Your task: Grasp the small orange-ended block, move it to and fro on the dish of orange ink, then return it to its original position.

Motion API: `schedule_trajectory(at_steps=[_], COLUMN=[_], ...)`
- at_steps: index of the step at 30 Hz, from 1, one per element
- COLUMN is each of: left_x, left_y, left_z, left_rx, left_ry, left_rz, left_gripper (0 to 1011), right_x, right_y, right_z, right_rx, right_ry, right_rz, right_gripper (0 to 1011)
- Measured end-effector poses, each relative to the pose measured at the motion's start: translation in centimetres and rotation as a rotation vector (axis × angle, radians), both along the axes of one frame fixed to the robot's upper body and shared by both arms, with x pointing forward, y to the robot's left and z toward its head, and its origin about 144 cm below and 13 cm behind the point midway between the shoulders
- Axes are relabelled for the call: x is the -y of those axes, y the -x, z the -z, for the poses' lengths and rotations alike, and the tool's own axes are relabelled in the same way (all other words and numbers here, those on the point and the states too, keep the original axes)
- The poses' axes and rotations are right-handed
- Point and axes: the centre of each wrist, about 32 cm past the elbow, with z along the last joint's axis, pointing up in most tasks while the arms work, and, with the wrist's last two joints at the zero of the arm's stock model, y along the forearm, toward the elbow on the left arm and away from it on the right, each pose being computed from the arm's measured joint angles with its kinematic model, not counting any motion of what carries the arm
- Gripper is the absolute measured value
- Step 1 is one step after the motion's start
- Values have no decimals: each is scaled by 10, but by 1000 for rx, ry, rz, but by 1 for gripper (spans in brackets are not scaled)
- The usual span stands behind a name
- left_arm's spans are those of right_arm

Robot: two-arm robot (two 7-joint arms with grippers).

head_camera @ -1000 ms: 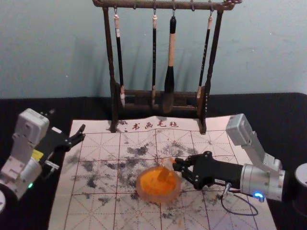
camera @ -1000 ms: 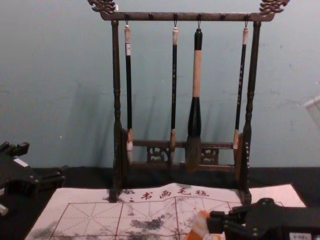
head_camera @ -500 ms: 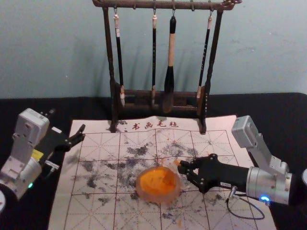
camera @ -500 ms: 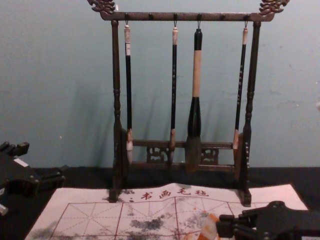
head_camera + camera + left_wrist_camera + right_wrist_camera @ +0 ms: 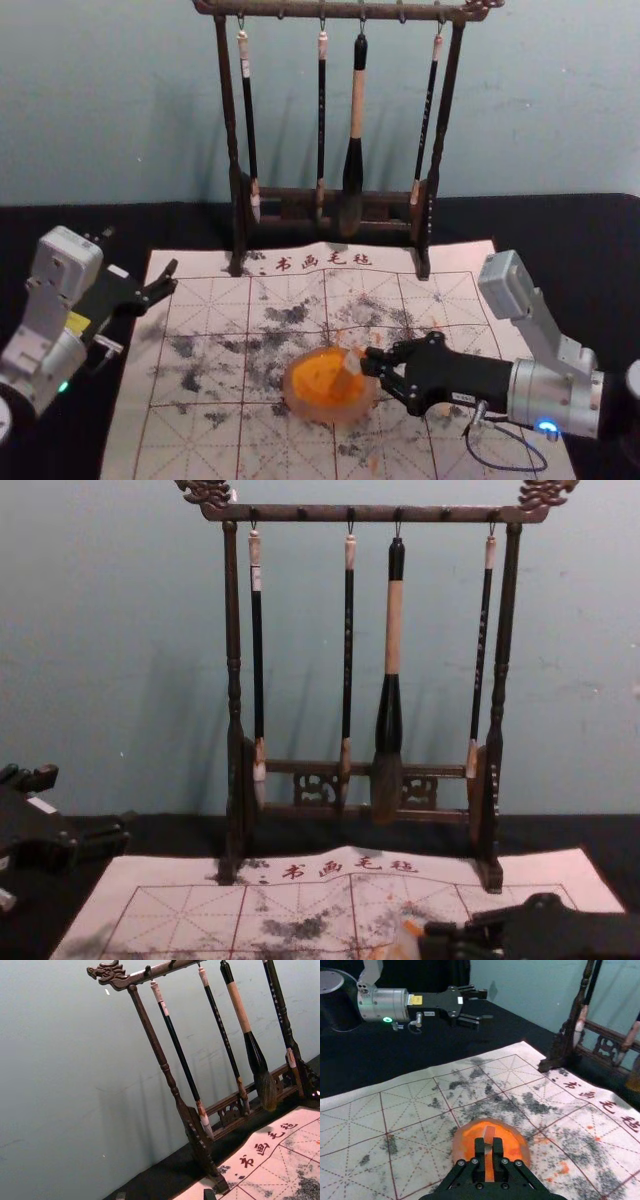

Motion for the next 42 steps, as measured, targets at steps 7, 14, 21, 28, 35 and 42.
schedule_trajectory(at_steps=[7, 14, 21, 28, 35, 42], left_x=[0, 0, 0, 0, 0, 0], left_y=[0, 0, 0, 0, 0, 0], left_z=[0, 0, 0, 0, 0, 0], left_rx=[0, 0, 0, 0, 0, 0], left_ry=[0, 0, 0, 0, 0, 0], left_rz=[0, 0, 0, 0, 0, 0], left_gripper=[1001, 1001, 1001, 1001, 1001, 1001], right_x=[-7, -12, -12, -8, -5, -2], right_y=[-5, -13, -19, -22, -22, -18], right_z=[2, 2, 2, 1, -2, -6], right_rx=[-3, 1, 1, 3, 12, 22], right_ry=[2, 9, 21, 23, 18, 20], right_rz=[-19, -25, -13, 15, 30, 32], right_gripper=[62, 62, 62, 62, 62, 62])
